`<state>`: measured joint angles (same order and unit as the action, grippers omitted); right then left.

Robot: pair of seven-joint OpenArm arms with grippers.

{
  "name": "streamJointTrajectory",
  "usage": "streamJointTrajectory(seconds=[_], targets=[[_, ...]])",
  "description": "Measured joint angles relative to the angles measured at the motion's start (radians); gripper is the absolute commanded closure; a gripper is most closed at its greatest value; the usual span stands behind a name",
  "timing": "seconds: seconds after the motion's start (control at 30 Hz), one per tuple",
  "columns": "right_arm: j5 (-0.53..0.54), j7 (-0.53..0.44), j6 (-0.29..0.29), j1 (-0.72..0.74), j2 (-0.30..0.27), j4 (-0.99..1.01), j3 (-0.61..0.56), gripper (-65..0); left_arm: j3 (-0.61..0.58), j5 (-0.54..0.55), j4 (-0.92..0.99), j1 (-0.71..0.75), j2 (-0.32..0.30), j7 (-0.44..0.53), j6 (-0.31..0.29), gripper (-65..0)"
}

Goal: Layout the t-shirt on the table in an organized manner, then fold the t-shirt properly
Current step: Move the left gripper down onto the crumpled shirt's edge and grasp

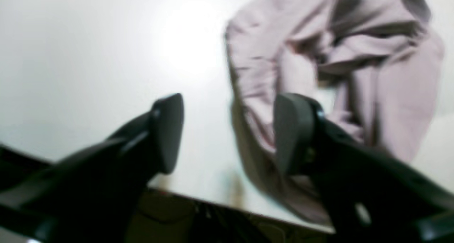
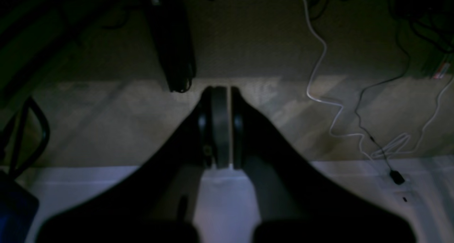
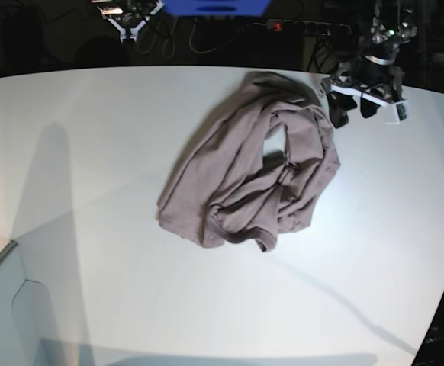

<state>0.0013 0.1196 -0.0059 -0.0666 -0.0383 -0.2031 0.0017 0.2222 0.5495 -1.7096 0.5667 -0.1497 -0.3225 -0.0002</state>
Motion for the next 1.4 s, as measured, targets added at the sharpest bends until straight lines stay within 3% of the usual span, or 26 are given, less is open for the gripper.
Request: streamJointTrajectory(seconds=[0.13, 0.43, 0.5, 0.63, 0.83, 0.97, 1.4], targets=[[0.0, 0.0, 0.0, 0.0, 0.002, 0.0, -0.002, 0.0, -0.002, 0.003, 0.003, -0.042, 0.003, -0.051, 0.0, -43.2], [0.0, 0.0, 0.001, 0.002, 0.003, 0.0, -0.003, 0.0, -0.008, 0.006, 0.125, -0.121, 0.012, -0.07, 0.001, -42.7], [0.0, 0.0, 0.001, 0.002, 0.002, 0.0, -0.003, 0.0, -0.008, 0.007, 0.149, -0.143, 0.012, -0.059, -0.004, -37.9], [0.0, 0.008, 0.002, -0.014, 0.002, -0.071, -0.003, 0.0, -0.009, 0.01, 0.229, -0.18, 0.012, -0.063, -0.004, -22.4], [0.0, 0.001, 0.002, -0.077, 0.002, -0.193, -0.005, 0.0, -0.063, 0.006, 0.293, -0.239, 0.007, -0.04, 0.001, -19.0], [0.004, 0.011, 0.002, -0.161, 0.005, -0.319, -0.005, 0.0, -0.093, 0.011, 0.296, -0.239, 0.014, -0.055, -0.003, 0.0], [0.004, 0.02, 0.003, -0.399, 0.02, -0.751, -0.002, 0.0, -0.093, 0.009, 0.202, -0.21, 0.01, -0.063, 0.0, 0.0]])
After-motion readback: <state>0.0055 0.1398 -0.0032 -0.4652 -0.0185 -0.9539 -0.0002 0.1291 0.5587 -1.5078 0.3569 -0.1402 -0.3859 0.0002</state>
